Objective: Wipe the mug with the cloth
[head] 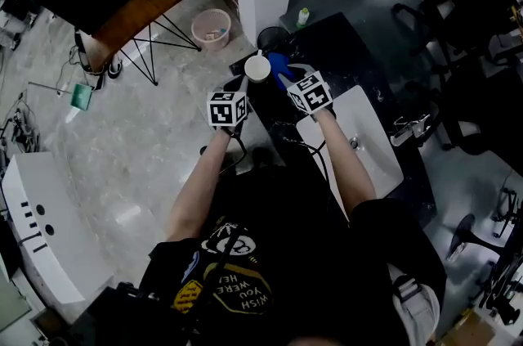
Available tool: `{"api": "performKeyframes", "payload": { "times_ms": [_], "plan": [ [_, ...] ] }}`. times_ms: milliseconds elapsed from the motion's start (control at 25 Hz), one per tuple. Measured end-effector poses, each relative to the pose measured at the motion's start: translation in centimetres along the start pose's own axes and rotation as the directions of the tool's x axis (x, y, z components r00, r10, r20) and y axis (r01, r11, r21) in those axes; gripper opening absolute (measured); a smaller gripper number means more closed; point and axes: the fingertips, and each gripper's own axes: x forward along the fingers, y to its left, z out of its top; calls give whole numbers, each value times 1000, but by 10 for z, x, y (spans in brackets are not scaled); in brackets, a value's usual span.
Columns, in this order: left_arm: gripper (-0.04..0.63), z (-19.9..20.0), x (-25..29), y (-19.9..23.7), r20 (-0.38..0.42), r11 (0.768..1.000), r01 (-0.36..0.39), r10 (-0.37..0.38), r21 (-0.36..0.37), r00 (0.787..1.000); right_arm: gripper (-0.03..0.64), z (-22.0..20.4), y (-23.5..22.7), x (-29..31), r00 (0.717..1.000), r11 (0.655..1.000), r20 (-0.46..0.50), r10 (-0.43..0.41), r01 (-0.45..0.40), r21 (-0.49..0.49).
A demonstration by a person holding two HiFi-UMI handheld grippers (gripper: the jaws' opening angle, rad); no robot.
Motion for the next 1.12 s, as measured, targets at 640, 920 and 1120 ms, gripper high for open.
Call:
{"api": "performKeyframes", "payload": {
  "times_ms": [640, 920, 1120],
  "plan": [
    [2, 1, 4, -5, -18, 999, 40, -40, -33, 999, 87, 2, 14, -2, 993, 965, 53, 101, -111, 239],
    [2, 2, -1, -9, -9, 997, 65, -65, -39, 998, 86, -50, 87, -10, 956, 950, -64, 286, -274, 148],
    [2, -5, -12, 1, 13, 994, 40, -39, -100, 999, 86, -18, 0, -24, 998, 966, 66, -14, -4, 259]
  ]
}}
